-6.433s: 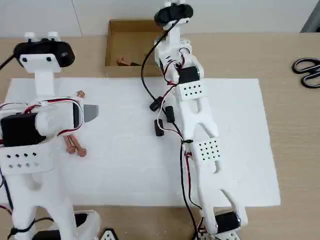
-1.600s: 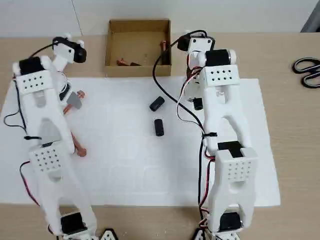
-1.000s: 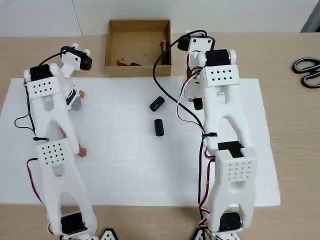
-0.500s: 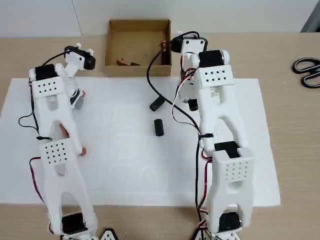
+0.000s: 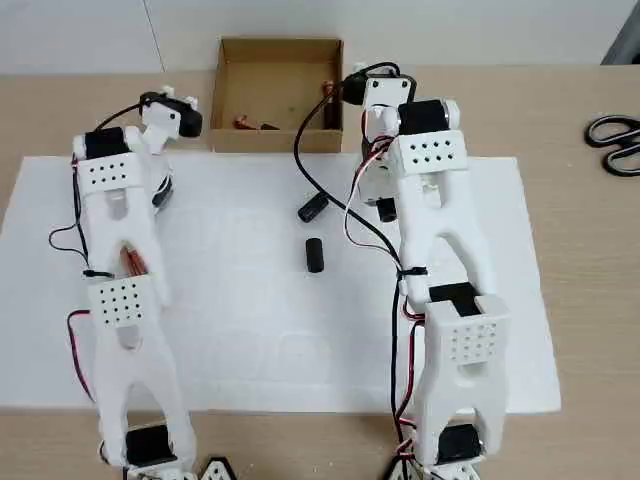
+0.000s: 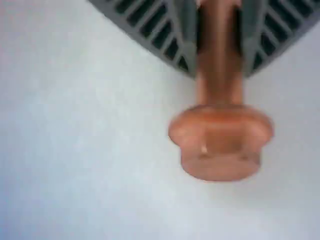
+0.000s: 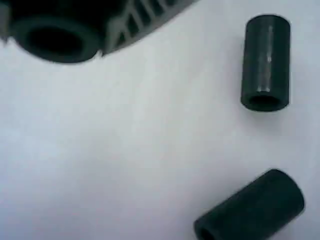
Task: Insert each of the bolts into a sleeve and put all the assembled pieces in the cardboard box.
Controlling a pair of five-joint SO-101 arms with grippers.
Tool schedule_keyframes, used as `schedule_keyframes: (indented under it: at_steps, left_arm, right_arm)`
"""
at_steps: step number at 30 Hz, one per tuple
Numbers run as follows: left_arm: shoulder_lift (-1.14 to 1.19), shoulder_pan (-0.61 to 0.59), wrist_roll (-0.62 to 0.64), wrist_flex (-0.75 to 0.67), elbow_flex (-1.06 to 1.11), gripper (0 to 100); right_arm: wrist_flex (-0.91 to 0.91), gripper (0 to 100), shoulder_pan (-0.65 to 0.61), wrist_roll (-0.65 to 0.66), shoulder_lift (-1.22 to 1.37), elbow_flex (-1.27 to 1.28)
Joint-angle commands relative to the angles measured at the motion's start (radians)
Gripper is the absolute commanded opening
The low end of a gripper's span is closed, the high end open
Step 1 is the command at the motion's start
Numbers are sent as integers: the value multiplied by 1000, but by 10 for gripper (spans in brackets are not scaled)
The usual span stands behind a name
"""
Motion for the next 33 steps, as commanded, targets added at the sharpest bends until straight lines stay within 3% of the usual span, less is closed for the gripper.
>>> schedule_keyframes:
  at_steps: [1, 7, 15, 22, 27, 33]
  left_arm:
    - [-40, 12, 118, 17, -147, 6]
    - [-212, 29, 224, 17, -176, 6]
    - [-543, 34, 374, 17, 7, 6]
    - [-921, 32, 552, 17, 311, 6]
    - [-1241, 72, 551, 17, 564, 6]
    - [-1565, 216, 552, 12, 937, 6]
  right_arm:
    - [12, 3, -15, 11, -82, -5]
    - [10, 3, -28, 11, -87, -6]
    - [12, 3, -31, 11, -300, -6]
    - [12, 3, -33, 11, -538, 117]
    - [12, 3, -33, 11, -759, 282]
    - [2, 4, -31, 11, -1101, 486]
